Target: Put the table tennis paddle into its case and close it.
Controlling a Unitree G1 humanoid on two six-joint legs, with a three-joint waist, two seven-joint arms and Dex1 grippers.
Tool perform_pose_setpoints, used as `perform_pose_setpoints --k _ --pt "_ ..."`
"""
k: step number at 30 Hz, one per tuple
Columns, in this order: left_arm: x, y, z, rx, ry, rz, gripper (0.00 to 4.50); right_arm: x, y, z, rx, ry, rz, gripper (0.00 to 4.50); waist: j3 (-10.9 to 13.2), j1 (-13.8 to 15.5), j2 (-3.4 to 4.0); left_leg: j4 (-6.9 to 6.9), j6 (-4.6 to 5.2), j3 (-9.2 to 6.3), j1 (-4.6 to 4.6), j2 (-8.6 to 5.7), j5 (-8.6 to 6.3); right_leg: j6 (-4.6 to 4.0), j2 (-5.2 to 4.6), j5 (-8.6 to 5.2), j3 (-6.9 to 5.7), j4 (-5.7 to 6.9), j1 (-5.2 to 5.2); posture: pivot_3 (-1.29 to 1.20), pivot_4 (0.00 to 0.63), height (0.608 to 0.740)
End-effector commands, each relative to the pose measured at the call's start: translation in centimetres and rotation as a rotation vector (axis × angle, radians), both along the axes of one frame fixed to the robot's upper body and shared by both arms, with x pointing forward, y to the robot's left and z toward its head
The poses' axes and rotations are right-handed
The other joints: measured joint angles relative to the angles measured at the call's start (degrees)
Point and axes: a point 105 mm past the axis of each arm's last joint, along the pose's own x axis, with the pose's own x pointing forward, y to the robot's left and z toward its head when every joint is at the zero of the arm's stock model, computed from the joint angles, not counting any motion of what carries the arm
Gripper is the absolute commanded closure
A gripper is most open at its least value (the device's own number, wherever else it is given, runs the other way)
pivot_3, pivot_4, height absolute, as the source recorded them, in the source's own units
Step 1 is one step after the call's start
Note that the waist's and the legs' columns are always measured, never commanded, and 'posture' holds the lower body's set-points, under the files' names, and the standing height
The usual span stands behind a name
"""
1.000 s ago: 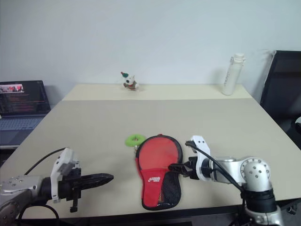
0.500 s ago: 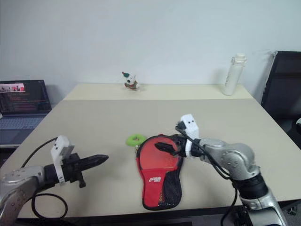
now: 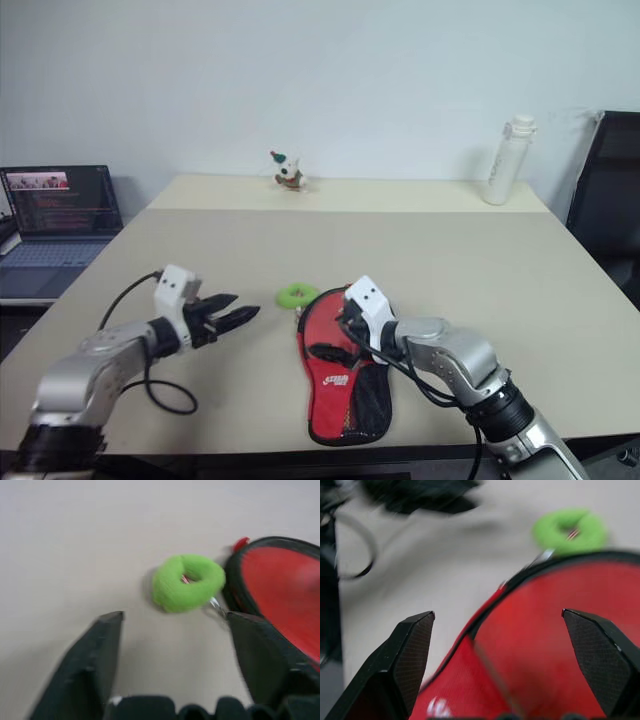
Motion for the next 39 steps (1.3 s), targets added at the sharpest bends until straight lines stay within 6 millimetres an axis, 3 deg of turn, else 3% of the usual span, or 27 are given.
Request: perform_pose_setpoints --k 1,11,20,23,33,35,39 --pt "2.3 -0.4 0.8 0.026 -0.040 0.015 0.02 -0.2 0.2 0.3 -0.008 -0.050 0.016 0.00 0.0 0.0 0.00 0.01 0.00 0.00 0.00 0.00 0.00 0.00 0.00 0.00 0.00 0.02 0.00 0.00 0.150 0.740" --pt "6.3 -3.0 -1.1 0.004 0.071 -0.095 0.02 -0.2 0.7 0.0 0.006 -0.052 -0.020 0.00 0.0 -0.2 -0.01 0.07 -0.20 0.06 0.00 -0.12 0.12 0.00 0.03 0.00 0.01 0.03 -0.02 0.00 0.150 0.740" --pt "7.0 -4.5 -3.5 0.048 0.163 -0.161 0.02 -0.2 1.0 0.2 0.021 -0.052 -0.043 0.00 0.0 -0.1 -0.02 0.13 -0.21 0.06 0.00 -0.15 0.12 0.00 0.03 0.00 -0.03 0.06 0.00 0.00 0.150 0.740" --pt "7.0 -5.1 -3.8 0.049 0.163 -0.180 0.61 -0.1 1.0 0.3 0.025 -0.052 -0.058 0.00 0.0 0.1 -0.03 0.17 -0.21 0.02 0.00 -0.14 0.13 0.00 0.02 0.00 -0.05 0.11 0.02 0.00 0.150 0.740" --pt "6.4 -5.8 -3.9 0.055 0.149 -0.237 4.19 2.8 0.8 0.9 0.017 -0.101 -0.160 0.00 0.0 -0.1 -0.04 0.21 -0.21 0.02 0.02 -0.15 0.14 0.00 0.01 0.00 -0.05 0.22 0.02 0.00 0.150 0.740" --pt "6.5 -5.6 -3.6 0.061 0.134 -0.229 4.48 3.0 0.8 0.7 0.006 -0.100 -0.160 0.00 0.0 -0.1 -0.04 0.23 -0.21 0.03 0.02 -0.15 0.14 0.00 0.01 0.00 -0.04 0.26 0.01 0.00 0.150 0.740" --pt "8.0 -5.3 -1.0 0.076 0.028 -0.150 4.48 2.8 0.8 -1.0 -0.065 -0.067 -0.148 0.00 0.0 -0.1 -0.04 0.24 -0.21 0.05 0.02 -0.15 0.14 0.00 0.01 0.00 -0.02 0.29 -0.01 0.00 0.150 0.740"
